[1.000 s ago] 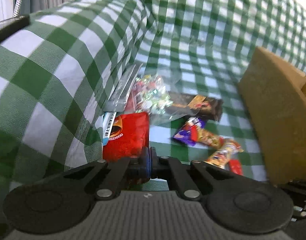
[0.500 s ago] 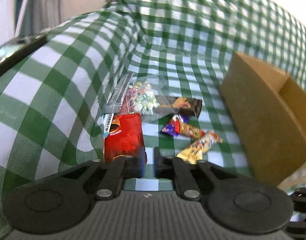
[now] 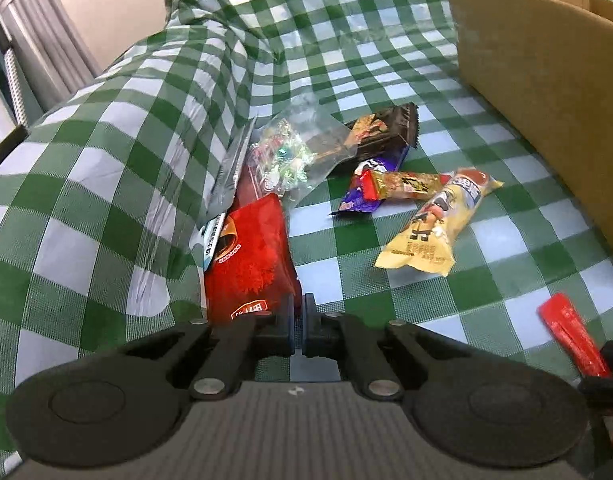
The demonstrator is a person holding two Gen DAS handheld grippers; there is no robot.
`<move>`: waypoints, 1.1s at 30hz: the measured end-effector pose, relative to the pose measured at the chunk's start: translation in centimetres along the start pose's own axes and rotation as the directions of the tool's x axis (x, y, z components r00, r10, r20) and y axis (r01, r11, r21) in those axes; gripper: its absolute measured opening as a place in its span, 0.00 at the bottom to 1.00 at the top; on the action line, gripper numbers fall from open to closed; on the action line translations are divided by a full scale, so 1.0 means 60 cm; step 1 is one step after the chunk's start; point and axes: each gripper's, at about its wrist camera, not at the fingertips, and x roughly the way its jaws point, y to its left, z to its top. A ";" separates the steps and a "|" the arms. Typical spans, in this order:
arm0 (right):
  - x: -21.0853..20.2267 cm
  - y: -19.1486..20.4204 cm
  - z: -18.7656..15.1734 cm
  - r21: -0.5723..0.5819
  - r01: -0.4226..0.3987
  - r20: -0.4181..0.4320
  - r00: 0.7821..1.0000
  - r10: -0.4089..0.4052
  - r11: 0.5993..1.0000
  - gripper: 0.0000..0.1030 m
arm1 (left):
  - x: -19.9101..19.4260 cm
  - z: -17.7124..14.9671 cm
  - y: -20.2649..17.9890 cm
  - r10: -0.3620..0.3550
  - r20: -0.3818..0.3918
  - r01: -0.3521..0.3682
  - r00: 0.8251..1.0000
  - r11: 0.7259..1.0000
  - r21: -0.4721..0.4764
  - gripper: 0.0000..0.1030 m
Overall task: Organize snacks
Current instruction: 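Grasp the red snack pouch with the left tool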
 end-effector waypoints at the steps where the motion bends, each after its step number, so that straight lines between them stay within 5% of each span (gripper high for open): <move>1: 0.000 0.000 0.000 0.005 -0.001 0.000 1.000 0.001 1.000 0.18 | -0.005 0.001 0.005 0.000 0.014 0.000 1.000 1.000 -0.011 0.01; 5: -0.003 -0.004 -0.003 0.001 0.002 0.004 1.000 -0.002 1.000 0.16 | -0.048 0.008 0.031 -0.036 0.091 0.044 0.995 0.996 -0.080 0.00; 9: -0.010 -0.007 -0.008 -0.009 0.015 0.011 1.000 -0.015 1.000 0.15 | -0.097 -0.004 0.066 -0.178 0.142 0.203 0.974 0.960 -0.195 0.00; 11: -0.013 -0.008 -0.009 -0.011 0.018 0.016 1.000 -0.017 1.000 0.15 | -0.121 -0.015 0.087 -0.248 0.171 0.287 0.953 0.921 -0.264 0.00; 15: -0.028 -0.006 -0.013 -0.019 0.002 0.039 0.999 -0.002 1.000 0.15 | -0.180 -0.028 0.136 -0.370 0.319 0.477 0.872 0.789 -0.388 0.00; 17: -0.034 -0.005 -0.014 -0.032 -0.001 0.045 0.999 0.003 0.999 0.15 | -0.188 -0.033 0.152 -0.402 0.342 0.522 0.849 0.731 -0.438 0.00; 19: -0.037 -0.007 -0.015 -0.035 0.001 0.044 0.999 0.001 0.999 0.15 | -0.183 -0.039 0.154 -0.405 0.297 0.502 0.865 0.722 -0.476 0.01; 22: -0.036 -0.009 -0.015 -0.025 0.003 0.030 1.000 -0.002 1.000 0.15 | -0.160 -0.036 0.142 -0.352 0.169 0.389 0.921 0.787 -0.479 0.00; 25: -0.032 -0.006 -0.015 -0.028 0.005 0.017 1.000 -0.004 1.000 0.15 | -0.130 -0.035 0.131 -0.341 0.068 0.328 0.938 0.805 -0.494 0.00; 27: -0.031 -0.002 -0.016 -0.038 0.004 0.013 1.000 -0.003 0.999 0.15 | -0.113 -0.033 0.127 -0.359 0.043 0.330 0.932 0.796 -0.508 0.02; 28: -0.029 -0.001 -0.016 -0.042 0.004 0.010 1.000 -0.004 0.999 0.15 | -0.104 -0.032 0.127 -0.374 0.035 0.338 0.927 0.789 -0.513 0.08; 30: -0.024 -0.002 -0.019 -0.045 0.005 0.000 1.000 -0.005 0.999 0.15 | -0.092 -0.030 0.117 -0.420 0.018 0.367 0.907 0.770 -0.523 0.35; 31: -0.021 -0.004 -0.020 -0.041 0.007 -0.007 1.000 -0.007 0.999 0.16 | -0.089 -0.033 0.111 -0.439 0.006 0.376 0.899 0.762 -0.528 0.61; 32: -0.020 -0.006 -0.022 -0.036 0.005 -0.006 1.000 -0.006 0.999 0.16 | -0.081 -0.030 0.107 -0.452 -0.011 0.378 0.892 0.759 -0.530 0.72; 33: -0.020 -0.007 -0.023 -0.034 0.004 -0.001 1.000 -0.004 0.999 0.16 | -0.076 -0.028 0.098 -0.454 -0.026 0.374 0.891 0.764 -0.526 0.73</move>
